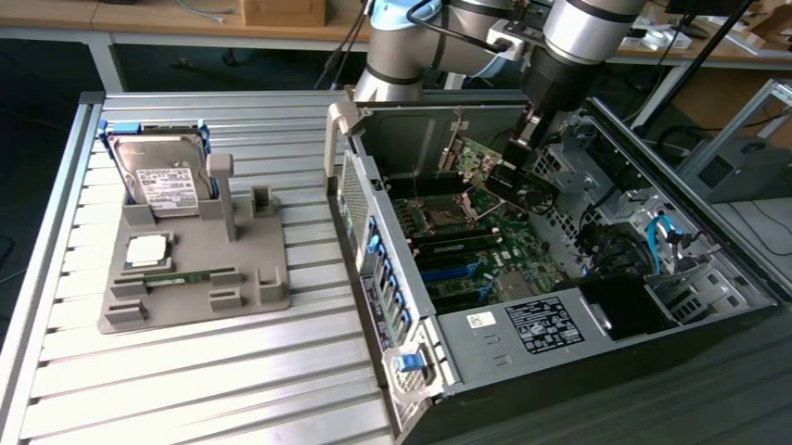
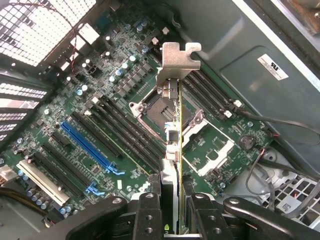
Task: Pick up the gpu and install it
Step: 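Insert the gpu into the slot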
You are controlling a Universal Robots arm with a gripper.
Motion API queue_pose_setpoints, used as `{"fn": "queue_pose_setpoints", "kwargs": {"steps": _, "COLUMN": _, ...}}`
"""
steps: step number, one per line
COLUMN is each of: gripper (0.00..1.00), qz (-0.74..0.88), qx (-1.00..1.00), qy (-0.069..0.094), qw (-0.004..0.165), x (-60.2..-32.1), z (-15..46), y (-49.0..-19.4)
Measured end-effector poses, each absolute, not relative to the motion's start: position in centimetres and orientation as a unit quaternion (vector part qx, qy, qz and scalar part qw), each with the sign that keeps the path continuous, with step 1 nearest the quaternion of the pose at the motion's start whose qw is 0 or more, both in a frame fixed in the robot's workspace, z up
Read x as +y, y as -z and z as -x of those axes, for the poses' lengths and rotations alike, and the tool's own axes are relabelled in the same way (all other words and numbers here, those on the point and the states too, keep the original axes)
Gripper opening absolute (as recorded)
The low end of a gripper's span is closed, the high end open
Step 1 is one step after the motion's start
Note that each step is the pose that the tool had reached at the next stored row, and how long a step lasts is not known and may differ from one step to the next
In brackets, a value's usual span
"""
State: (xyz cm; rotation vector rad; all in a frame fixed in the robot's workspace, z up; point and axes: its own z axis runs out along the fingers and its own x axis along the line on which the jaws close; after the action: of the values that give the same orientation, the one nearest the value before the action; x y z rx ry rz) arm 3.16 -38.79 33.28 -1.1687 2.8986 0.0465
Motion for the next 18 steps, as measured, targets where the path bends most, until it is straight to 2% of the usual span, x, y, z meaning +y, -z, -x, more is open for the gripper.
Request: {"fn": "queue_pose_setpoints", "kwargs": {"steps": 18, "gripper": 0.27, "qz": 0.404, "qx": 0.915, "qy": -0.015, "qw": 0.008, "x": -38.79, "z": -3.16, "y": -33.22}}
